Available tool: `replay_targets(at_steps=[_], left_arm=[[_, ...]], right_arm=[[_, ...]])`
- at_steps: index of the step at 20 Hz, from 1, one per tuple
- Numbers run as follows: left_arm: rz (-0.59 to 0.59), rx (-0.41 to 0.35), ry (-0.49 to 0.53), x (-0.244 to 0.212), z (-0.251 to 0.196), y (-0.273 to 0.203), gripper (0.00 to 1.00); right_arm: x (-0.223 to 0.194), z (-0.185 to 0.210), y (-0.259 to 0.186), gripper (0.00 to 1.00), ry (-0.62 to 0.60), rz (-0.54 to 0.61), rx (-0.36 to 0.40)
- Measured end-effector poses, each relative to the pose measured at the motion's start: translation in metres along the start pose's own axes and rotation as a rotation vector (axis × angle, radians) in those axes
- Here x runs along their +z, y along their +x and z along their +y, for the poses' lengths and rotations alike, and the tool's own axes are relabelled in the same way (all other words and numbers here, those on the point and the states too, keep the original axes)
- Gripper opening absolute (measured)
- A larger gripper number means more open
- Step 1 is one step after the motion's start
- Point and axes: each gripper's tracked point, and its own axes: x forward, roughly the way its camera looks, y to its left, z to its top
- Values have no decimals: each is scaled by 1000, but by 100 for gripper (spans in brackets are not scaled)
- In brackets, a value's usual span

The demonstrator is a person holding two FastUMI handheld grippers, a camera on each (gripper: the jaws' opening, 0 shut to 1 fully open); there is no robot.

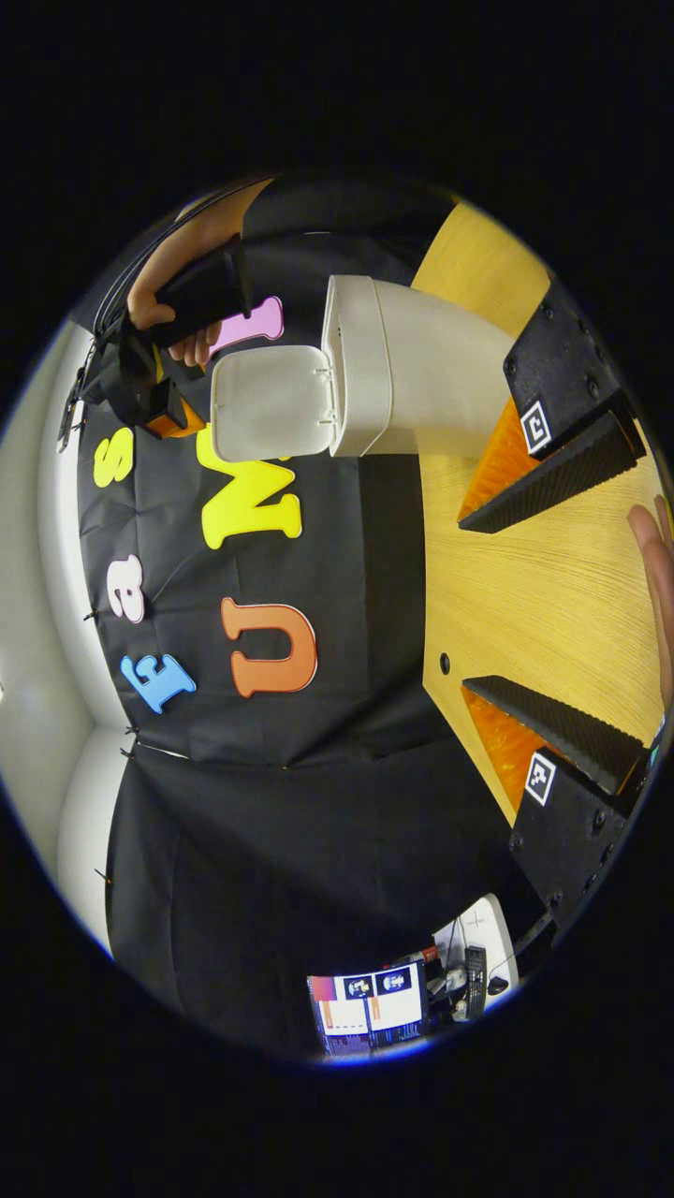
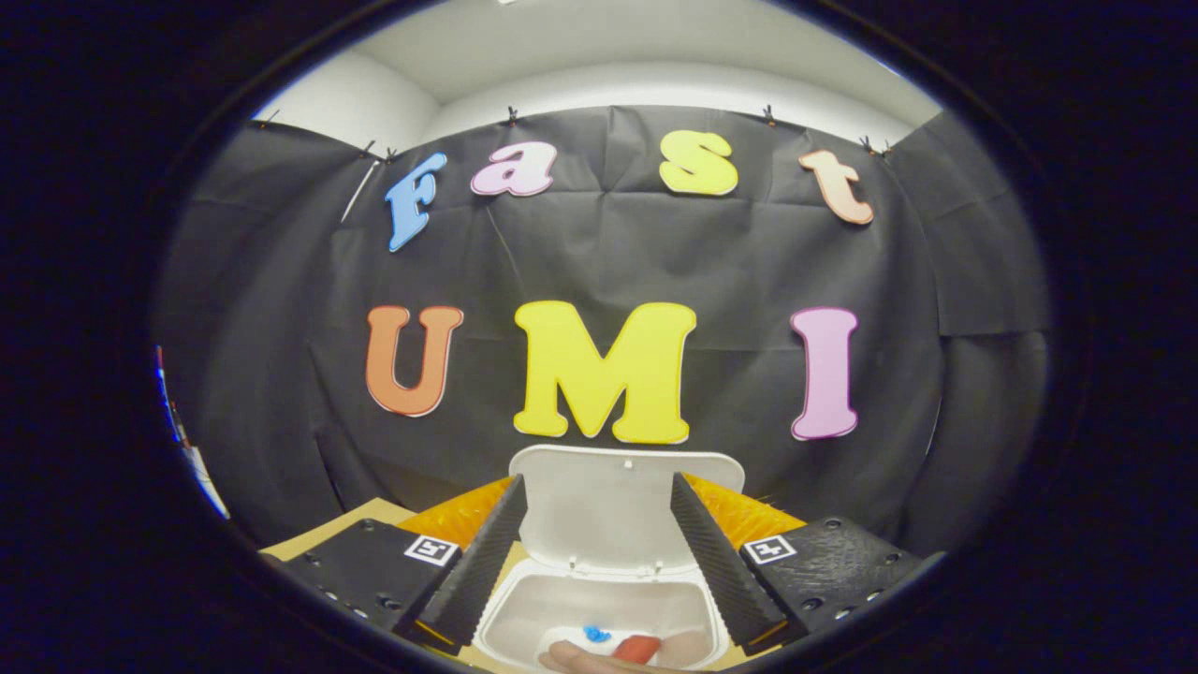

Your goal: Press the lid of the desktop garbage bin to open it, pick up the crumpled paper on the desktop and throw it into the bin, then pick up the pop can on the desktop and drop it into the bin, and finally close the garbage bin lid.

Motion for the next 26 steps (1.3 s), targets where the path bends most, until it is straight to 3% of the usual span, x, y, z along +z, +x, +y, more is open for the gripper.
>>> replay_targets(at_steps=[7,13,19,26], left_arm=[[28,-15,-44,-6,11,7,99],[51,17,-64,-12,29,14,99],[89,-1,-84,-22,24,19,99],[63,-19,-72,-13,19,14,99]], right_arm=[[34,-11,45,94,-29,-92,-123],[10,-47,83,94,56,-16,-193],[-1,-49,80,99,62,33,-129],[-20,-44,47,96,66,131,-63]])
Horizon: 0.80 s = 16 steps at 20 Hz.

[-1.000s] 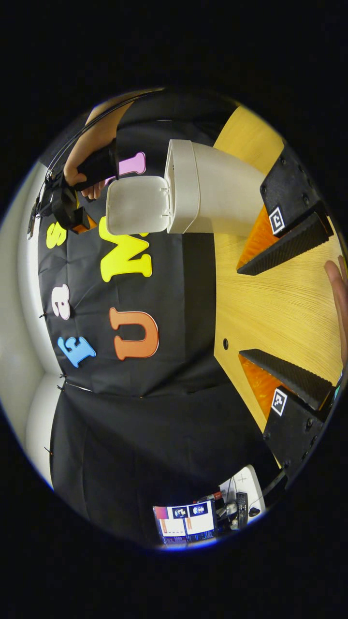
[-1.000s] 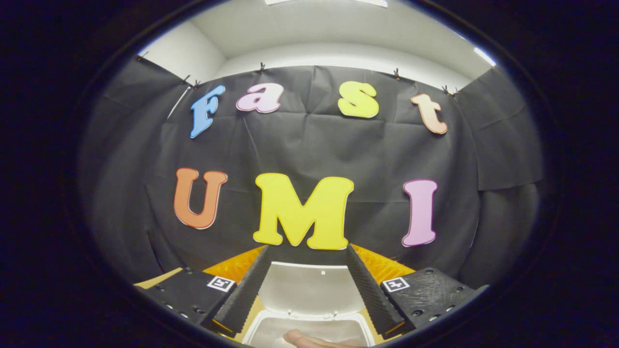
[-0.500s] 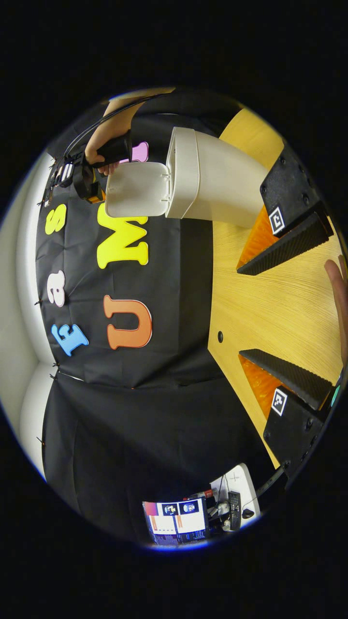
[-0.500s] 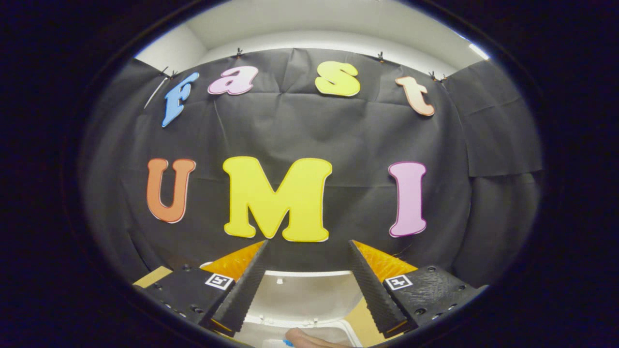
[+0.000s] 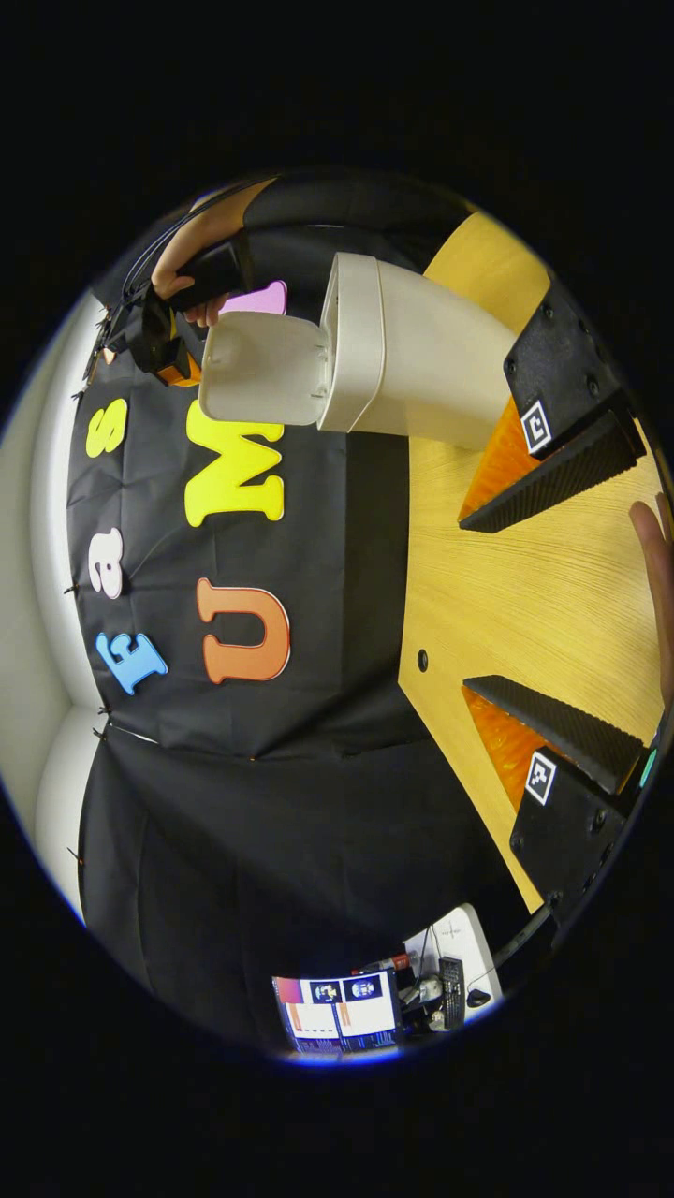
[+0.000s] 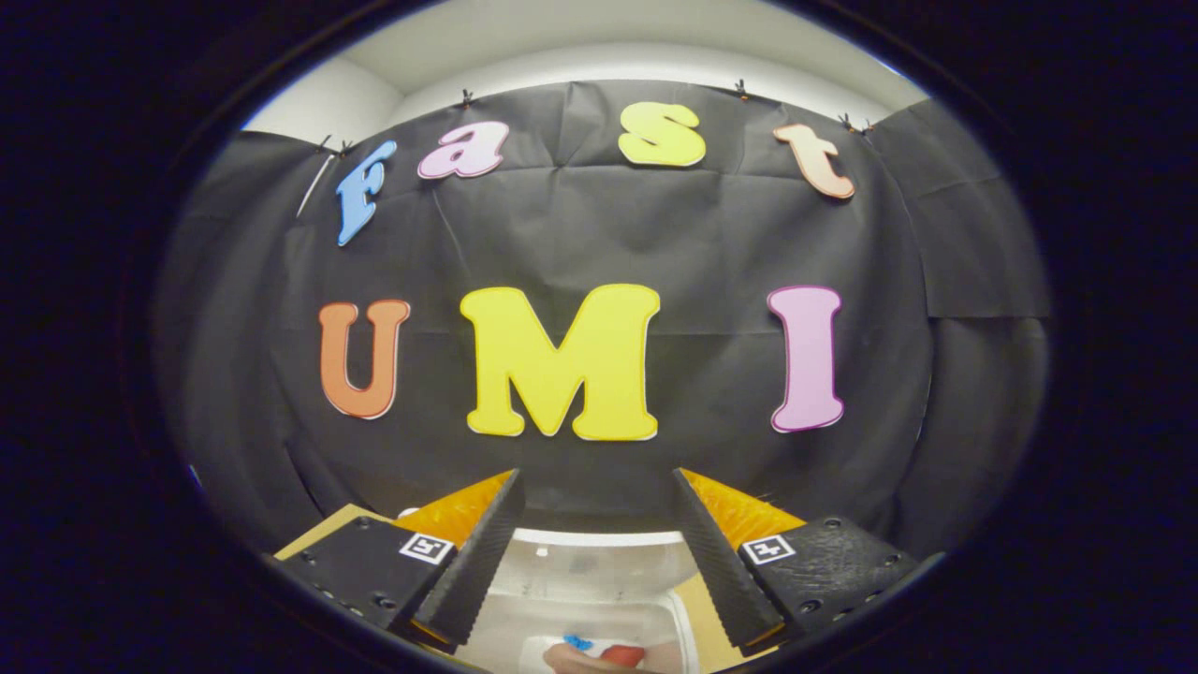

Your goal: Press the lid of the desktop garbage bin to open it, pick up the crumpled paper on the desktop and throw it into the bin, then pick up the pop can on the desktop and drop it into the bin, and finally close the garbage bin lid.

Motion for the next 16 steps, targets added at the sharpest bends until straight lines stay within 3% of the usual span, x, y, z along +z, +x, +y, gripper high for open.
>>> replay_targets(at_steps=[2,5,16], left_arm=[[-6,12,12,0,7,0,99],[8,42,11,-4,17,3,99],[47,22,8,-16,14,12,99]], right_arm=[[-16,-8,-5,95,-49,58,-38],[-42,-1,-16,95,-93,144,-21],[-94,11,-34,93,-10,269,25]])
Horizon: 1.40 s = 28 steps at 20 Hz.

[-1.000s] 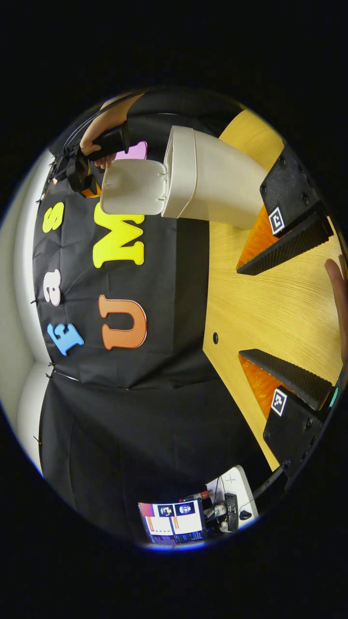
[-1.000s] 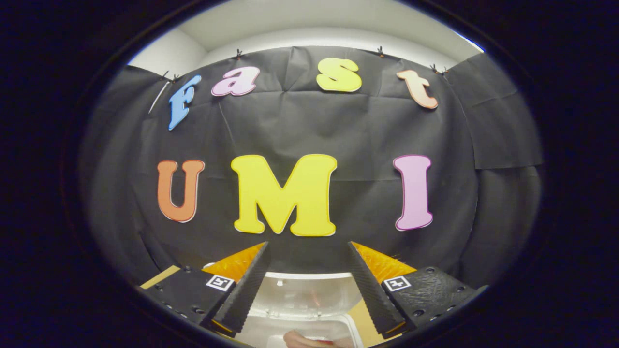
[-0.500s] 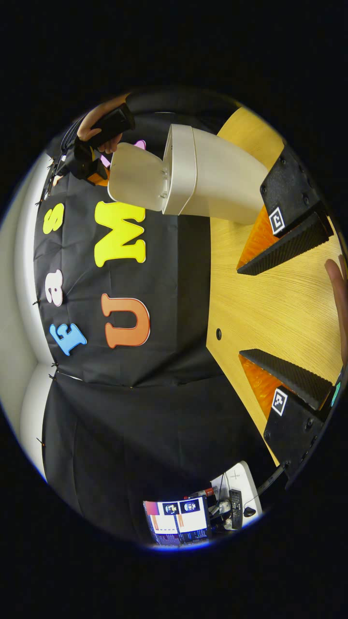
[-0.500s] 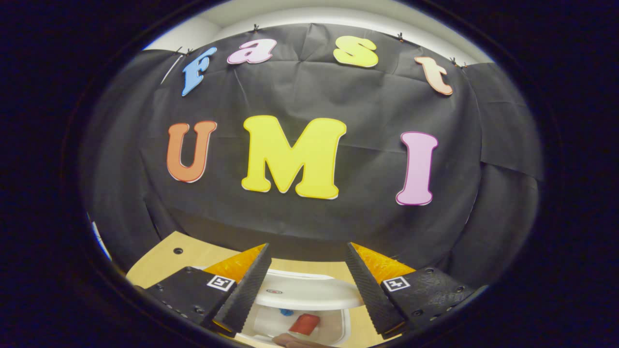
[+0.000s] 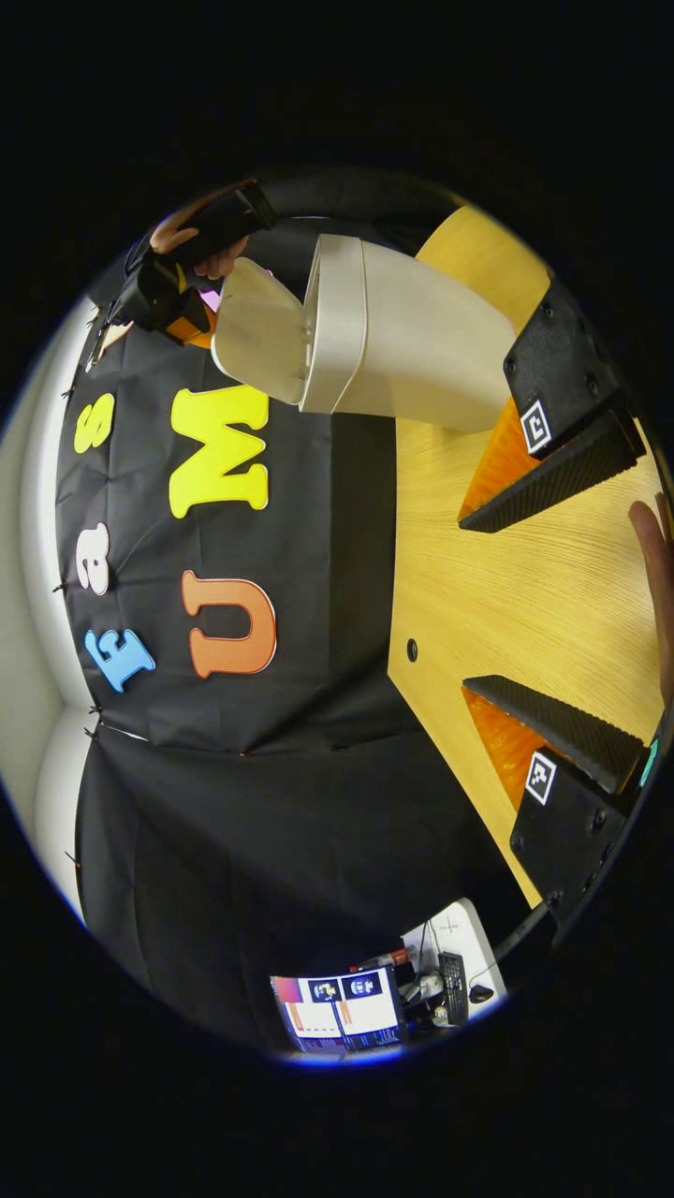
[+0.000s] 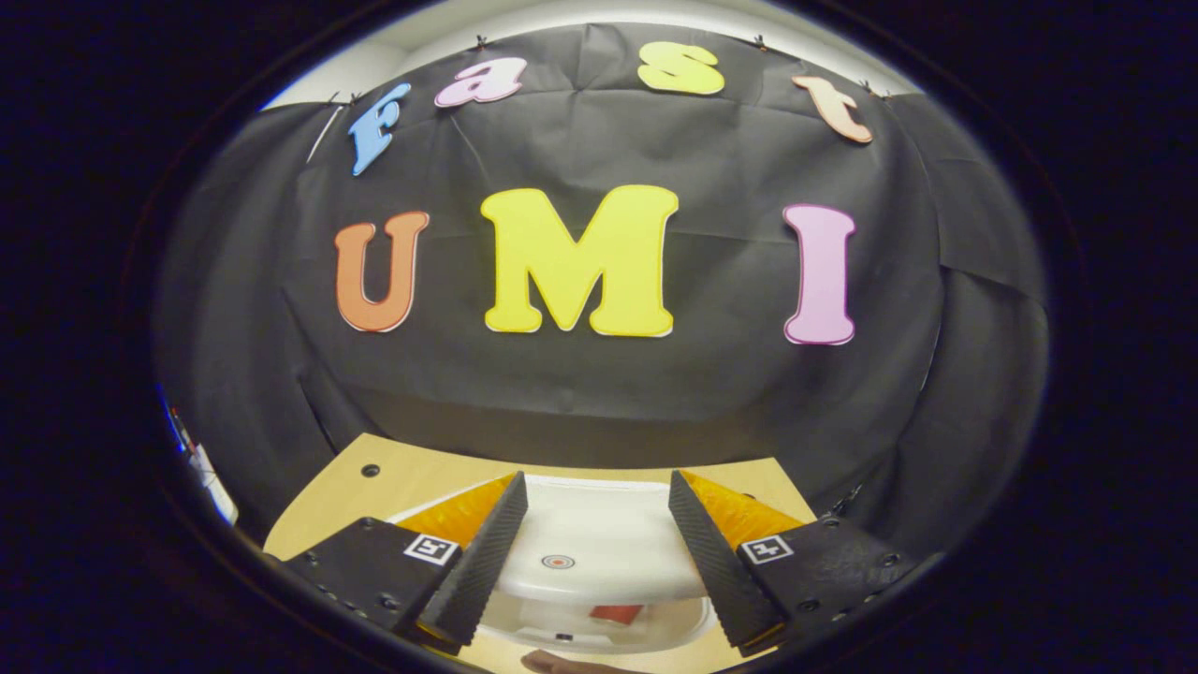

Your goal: Press the lid of the desktop garbage bin to open it, pick up the crumpled paper on the desktop and throw it into the bin, then pick up the pop can on the desktop and drop it into the bin, and finally close the garbage bin lid.

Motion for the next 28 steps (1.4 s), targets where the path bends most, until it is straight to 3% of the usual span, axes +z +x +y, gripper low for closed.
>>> replay_targets(at_steps=[12,18,28], left_arm=[[7,2,21,-3,-1,2,99],[-5,-25,20,-3,-9,5,99],[10,-19,31,-7,-8,8,99]], right_arm=[[-60,-6,-11,95,25,105,59],[-82,-3,-5,96,-25,132,79],[-93,-1,-2,99,2,11,60]])
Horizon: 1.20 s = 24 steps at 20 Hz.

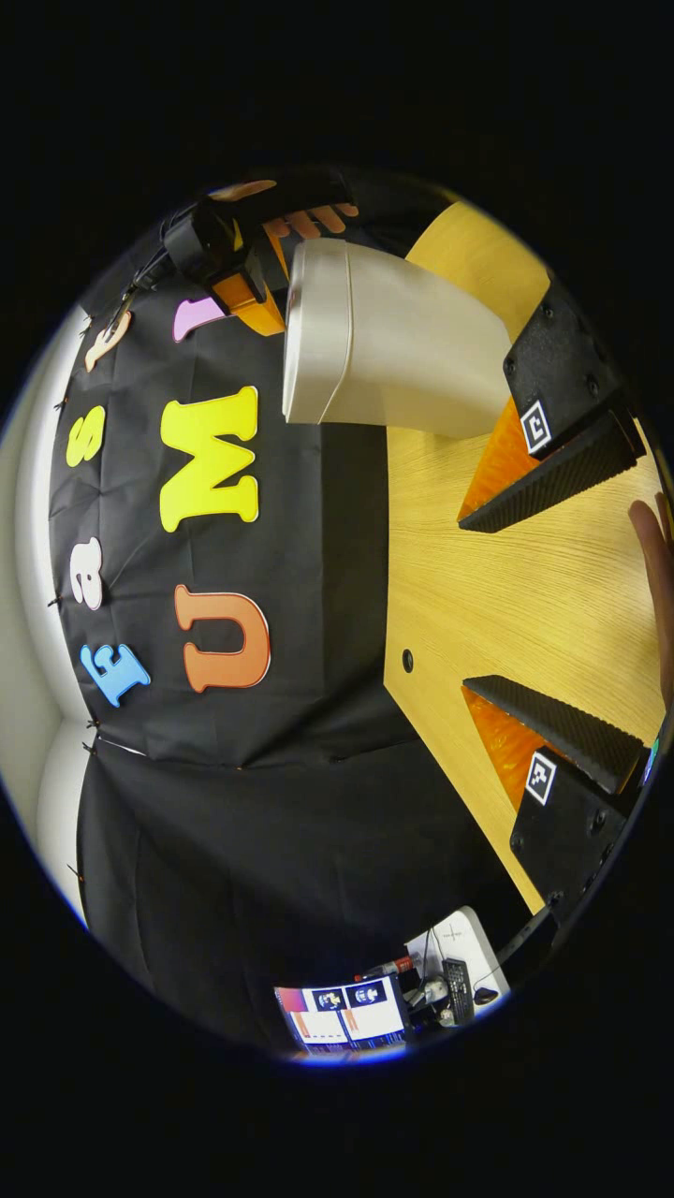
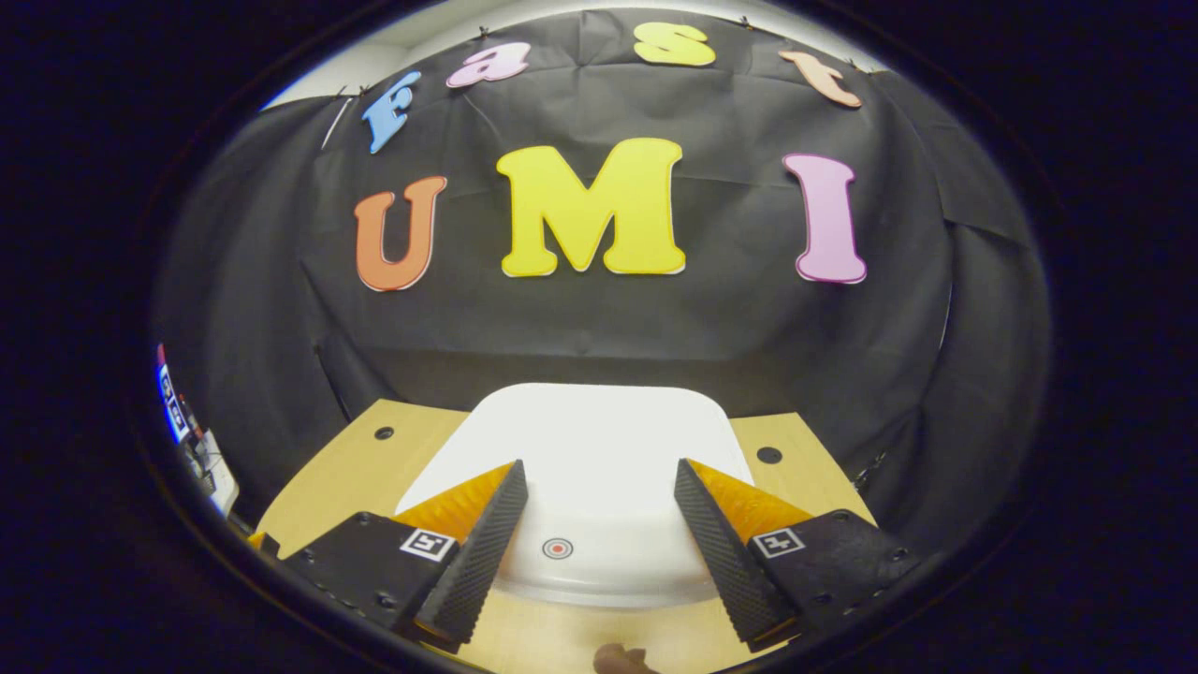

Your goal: Press the lid of the desktop garbage bin to open it, pick up the crumpled paper on the desktop and throw it into the bin, then pick up the pop can on the desktop and drop it into the bin, and finally close the garbage bin lid.

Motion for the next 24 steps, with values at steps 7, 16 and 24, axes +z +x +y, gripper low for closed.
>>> replay_targets(at_steps=[7,16,24], left_arm=[[-7,13,5,3,0,-4,99],[-7,31,6,3,4,-4,99],[-7,36,8,3,6,-4,99]], right_arm=[[-5,0,3,100,40,-55,51],[-7,-4,-15,94,8,-230,23],[-12,-9,-74,95,-42,-408,-22]])
